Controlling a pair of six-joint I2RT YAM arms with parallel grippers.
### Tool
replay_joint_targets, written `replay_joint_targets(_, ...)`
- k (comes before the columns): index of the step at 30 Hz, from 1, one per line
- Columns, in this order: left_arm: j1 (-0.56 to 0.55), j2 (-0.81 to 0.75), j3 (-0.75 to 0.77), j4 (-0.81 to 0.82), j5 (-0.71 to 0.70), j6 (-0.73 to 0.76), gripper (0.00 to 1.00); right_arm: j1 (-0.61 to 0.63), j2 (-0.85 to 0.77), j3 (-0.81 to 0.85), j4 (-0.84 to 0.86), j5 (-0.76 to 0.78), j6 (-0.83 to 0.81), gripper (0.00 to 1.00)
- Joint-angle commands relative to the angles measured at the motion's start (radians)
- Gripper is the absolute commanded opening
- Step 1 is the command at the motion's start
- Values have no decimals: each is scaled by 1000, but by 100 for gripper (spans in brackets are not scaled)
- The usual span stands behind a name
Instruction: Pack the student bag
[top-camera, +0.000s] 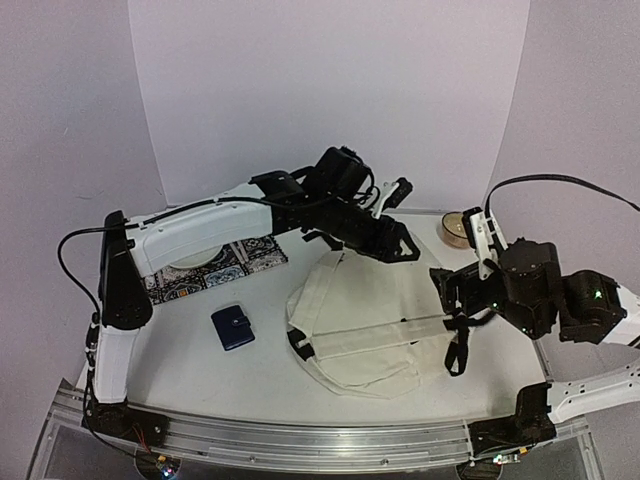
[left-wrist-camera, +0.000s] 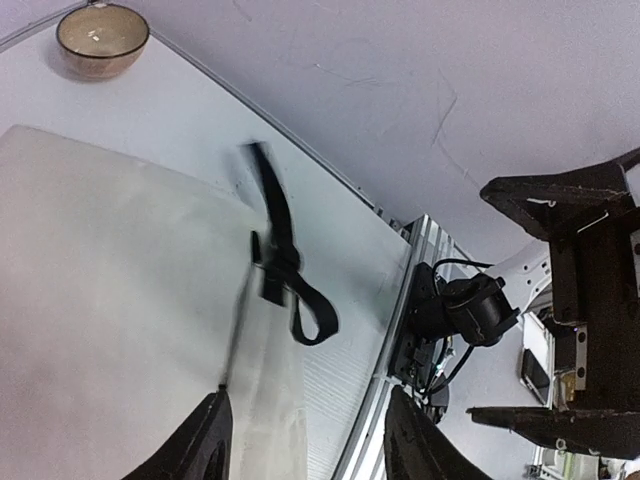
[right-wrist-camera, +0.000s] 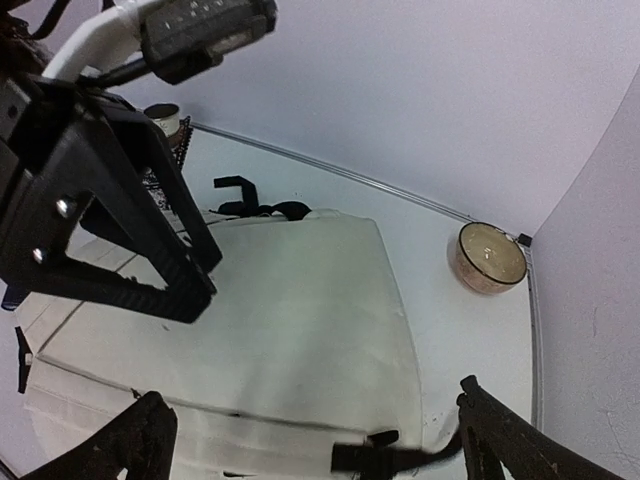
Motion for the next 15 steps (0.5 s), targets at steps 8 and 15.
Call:
replay_joint_targets(8,25,-395,-563,173,-354,-82,65,-134,189,59,-81,-175,43,98)
replay_joint_targets(15,25,-531,-870,210,-495,-210,73,-345,347,74,-67,-379,39,98)
